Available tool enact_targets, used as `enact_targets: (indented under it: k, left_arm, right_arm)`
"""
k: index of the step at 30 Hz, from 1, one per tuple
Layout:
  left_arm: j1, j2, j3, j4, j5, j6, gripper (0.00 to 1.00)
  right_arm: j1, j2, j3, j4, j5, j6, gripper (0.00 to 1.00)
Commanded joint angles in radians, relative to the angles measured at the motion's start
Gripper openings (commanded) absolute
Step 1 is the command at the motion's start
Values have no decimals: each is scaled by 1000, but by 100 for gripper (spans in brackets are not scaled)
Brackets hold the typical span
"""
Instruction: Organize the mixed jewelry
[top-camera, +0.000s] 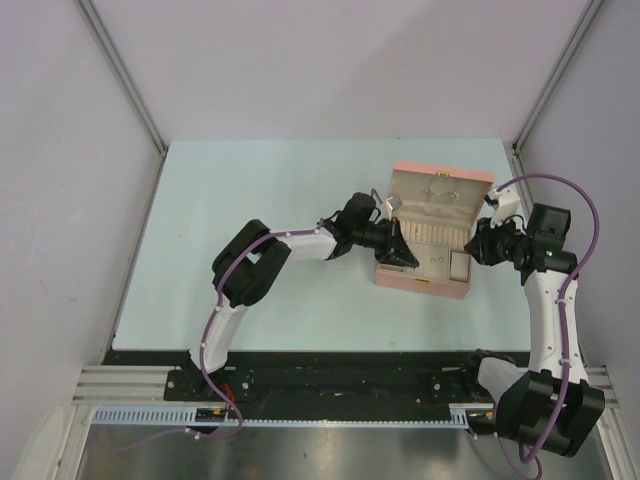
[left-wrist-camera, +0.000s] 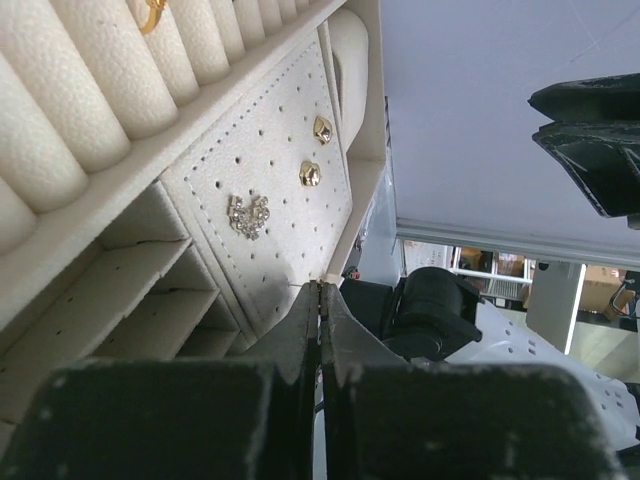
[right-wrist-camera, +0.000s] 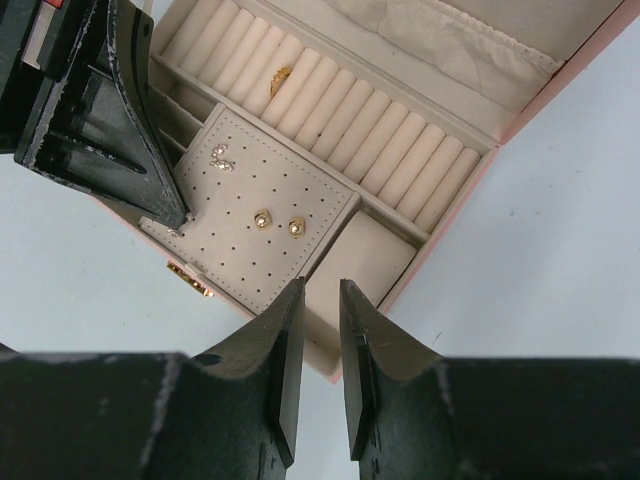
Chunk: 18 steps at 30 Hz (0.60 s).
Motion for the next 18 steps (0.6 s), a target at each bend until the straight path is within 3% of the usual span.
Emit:
enact_targets:
  k: [1, 18]
  left_arm:
    - [-7, 15, 33, -7, -20, -2, 0]
    - [-7, -6, -31, -5, -26, 15, 0]
  right_arm:
    - [-7, -6, 1, 2, -24, -18, 25]
    - [-15, -8, -1, -4, -30, -21, 25]
